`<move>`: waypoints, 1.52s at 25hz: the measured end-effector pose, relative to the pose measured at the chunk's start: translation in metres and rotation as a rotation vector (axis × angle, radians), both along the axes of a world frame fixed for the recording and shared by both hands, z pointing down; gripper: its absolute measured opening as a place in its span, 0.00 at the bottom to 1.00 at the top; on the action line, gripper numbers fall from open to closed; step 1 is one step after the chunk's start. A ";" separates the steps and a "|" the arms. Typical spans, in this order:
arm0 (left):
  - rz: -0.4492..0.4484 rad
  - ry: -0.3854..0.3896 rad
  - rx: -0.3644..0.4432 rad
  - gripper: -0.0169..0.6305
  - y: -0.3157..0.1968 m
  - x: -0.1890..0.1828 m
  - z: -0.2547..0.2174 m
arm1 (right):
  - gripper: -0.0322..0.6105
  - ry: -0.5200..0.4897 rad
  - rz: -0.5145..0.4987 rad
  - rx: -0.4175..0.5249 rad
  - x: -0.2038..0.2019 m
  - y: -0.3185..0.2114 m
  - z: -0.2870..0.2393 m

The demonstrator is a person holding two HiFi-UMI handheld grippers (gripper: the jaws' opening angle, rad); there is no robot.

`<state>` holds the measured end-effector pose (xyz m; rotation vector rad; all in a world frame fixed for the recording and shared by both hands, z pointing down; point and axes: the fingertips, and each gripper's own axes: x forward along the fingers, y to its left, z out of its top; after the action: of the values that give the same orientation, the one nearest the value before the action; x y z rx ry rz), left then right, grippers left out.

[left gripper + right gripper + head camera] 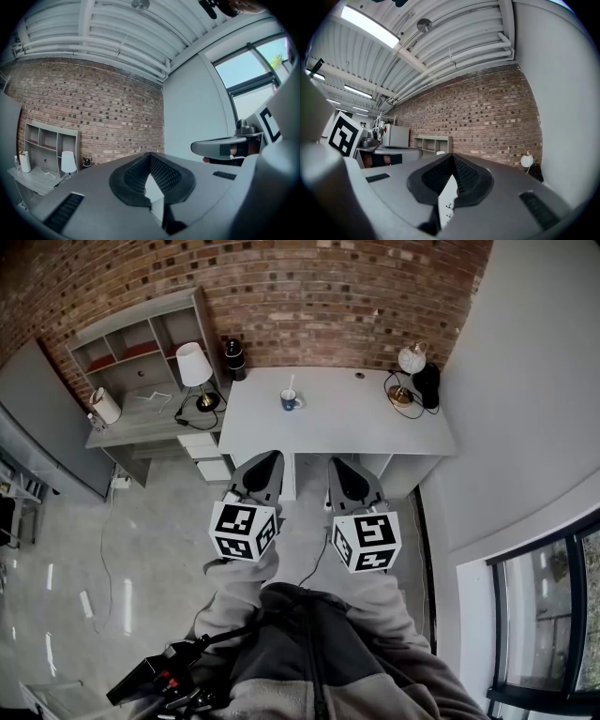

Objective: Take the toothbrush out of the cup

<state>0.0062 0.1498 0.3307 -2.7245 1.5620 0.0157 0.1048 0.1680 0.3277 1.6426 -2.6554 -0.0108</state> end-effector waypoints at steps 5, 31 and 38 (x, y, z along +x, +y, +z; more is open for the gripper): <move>-0.009 -0.004 0.005 0.03 0.012 0.016 0.004 | 0.05 0.007 -0.012 0.011 0.013 0.012 0.004; -0.049 0.000 -0.071 0.03 -0.085 -0.014 0.049 | 0.05 0.015 0.048 -0.075 0.029 -0.066 0.060; -0.029 0.010 -0.085 0.03 -0.179 -0.034 0.048 | 0.05 0.032 0.068 -0.090 0.009 -0.161 0.058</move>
<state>-0.0275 -0.0287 0.3789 -2.7689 1.6412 -0.0377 0.1142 0.0067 0.3861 1.6882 -2.5355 0.0820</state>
